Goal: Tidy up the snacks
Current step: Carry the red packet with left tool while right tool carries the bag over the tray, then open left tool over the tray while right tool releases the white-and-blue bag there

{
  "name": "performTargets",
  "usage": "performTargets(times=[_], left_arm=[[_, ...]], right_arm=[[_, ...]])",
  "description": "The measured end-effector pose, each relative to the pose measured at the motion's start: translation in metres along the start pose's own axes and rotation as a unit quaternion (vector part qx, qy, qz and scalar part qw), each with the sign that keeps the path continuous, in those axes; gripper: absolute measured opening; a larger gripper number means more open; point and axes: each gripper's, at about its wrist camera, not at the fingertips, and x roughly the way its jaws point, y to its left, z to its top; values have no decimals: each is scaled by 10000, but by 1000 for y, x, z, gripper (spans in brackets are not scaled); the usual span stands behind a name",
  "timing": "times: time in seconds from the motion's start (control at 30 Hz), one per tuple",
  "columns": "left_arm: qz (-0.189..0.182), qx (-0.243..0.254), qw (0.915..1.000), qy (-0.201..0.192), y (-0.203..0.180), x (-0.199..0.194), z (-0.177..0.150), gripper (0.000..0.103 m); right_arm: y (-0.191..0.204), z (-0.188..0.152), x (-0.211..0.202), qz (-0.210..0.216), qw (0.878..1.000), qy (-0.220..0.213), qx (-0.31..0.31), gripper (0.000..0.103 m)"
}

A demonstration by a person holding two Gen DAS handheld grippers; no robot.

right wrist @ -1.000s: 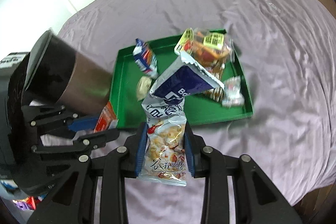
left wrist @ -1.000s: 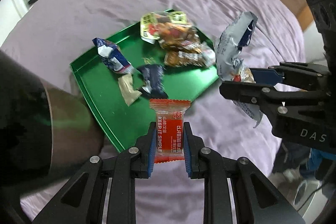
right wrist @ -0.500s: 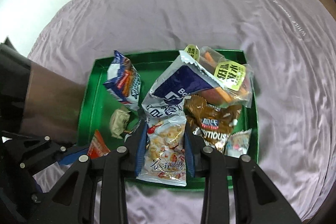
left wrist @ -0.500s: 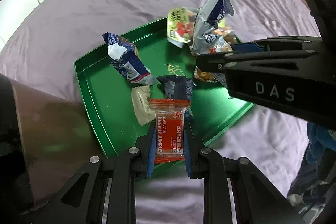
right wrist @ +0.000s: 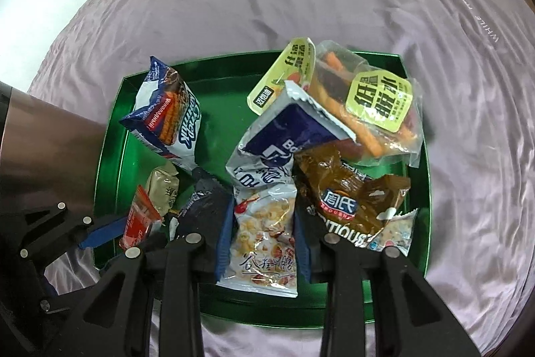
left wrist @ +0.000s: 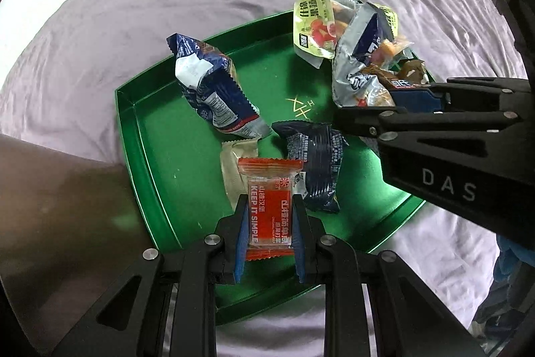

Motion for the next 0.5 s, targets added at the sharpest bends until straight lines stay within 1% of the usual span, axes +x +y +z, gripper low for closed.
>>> performTargets(times=[0.43, 0.5], left_arm=[[137, -32, 9999, 30, -5, 5, 0, 20], [126, -35, 9999, 1, -7, 3, 1, 25]], right_arm=[[-3, -3, -9, 0, 9999, -133, 5, 0], [-5, -4, -15, -5, 9998, -176, -10, 0]])
